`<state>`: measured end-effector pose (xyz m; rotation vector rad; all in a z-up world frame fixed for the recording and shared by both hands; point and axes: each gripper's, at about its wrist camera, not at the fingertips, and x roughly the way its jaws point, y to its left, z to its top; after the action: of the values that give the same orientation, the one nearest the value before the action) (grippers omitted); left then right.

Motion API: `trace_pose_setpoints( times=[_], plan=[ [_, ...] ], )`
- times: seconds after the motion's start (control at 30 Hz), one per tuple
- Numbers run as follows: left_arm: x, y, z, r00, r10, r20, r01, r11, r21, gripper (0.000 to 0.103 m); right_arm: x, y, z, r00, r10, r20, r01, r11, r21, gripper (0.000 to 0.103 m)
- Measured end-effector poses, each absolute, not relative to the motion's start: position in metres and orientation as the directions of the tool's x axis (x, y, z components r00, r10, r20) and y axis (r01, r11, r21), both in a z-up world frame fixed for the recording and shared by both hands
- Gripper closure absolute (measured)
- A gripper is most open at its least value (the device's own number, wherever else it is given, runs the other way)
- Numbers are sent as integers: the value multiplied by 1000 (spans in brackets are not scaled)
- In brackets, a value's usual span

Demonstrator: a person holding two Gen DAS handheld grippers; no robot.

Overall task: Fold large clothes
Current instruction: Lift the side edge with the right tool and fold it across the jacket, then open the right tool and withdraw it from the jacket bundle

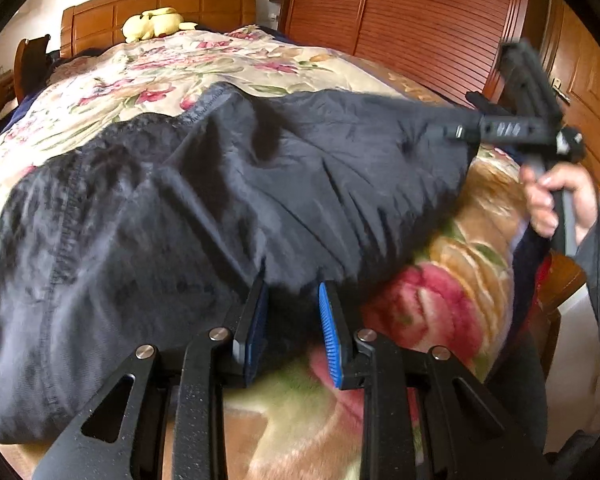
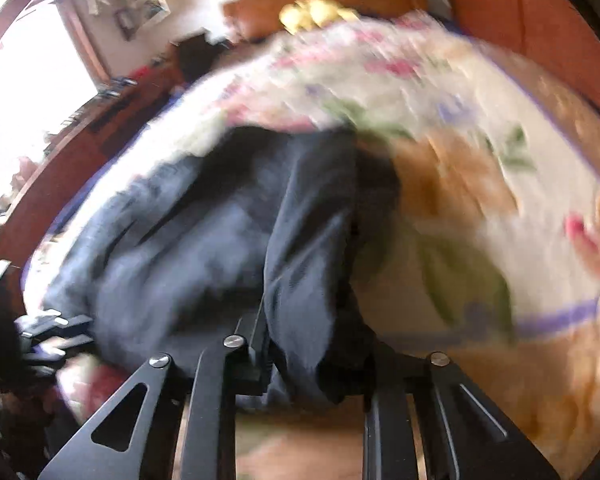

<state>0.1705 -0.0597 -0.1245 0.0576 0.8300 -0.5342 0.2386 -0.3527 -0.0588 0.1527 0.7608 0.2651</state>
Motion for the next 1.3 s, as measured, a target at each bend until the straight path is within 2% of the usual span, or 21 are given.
trace_pose_setpoints(
  times=[0.23, 0.6, 0.8, 0.97, 1.07, 1.13, 1.2, 1.3],
  plan=[
    [150, -8, -99, 602, -435, -670, 427, 884, -189, 76, 222, -278, 20, 760, 310, -571, -316, 944, 92, 86],
    [112, 97, -90, 686, -311, -657, 269, 948, -167, 76, 228, -138, 62, 712, 457, -533, -546, 838, -13, 88],
    [92, 151, -95, 719, -225, -658, 153, 974, -166, 76, 243, -47, 52, 608, 564, -559, -685, 728, -11, 88],
    [81, 182, -104, 724, -174, -667, 70, 981, -180, 76, 280, 3, -6, 499, 537, -680, -712, 701, 30, 86],
    [77, 191, -108, 726, -158, -669, 45, 982, -184, 76, 303, 25, -37, 458, 496, -738, -720, 694, 20, 79],
    [73, 196, -109, 728, -156, -667, 42, 982, -184, 76, 312, 30, -39, 453, 488, -746, -714, 699, 24, 69],
    [73, 195, -109, 728, -153, -668, 41, 983, -181, 76, 314, 35, -29, 464, 500, -731, -716, 698, 24, 59],
    [74, 198, -107, 731, -157, -664, 47, 982, -181, 76, 305, 32, -7, 491, 537, -686, -721, 692, 26, 54]
  ],
)
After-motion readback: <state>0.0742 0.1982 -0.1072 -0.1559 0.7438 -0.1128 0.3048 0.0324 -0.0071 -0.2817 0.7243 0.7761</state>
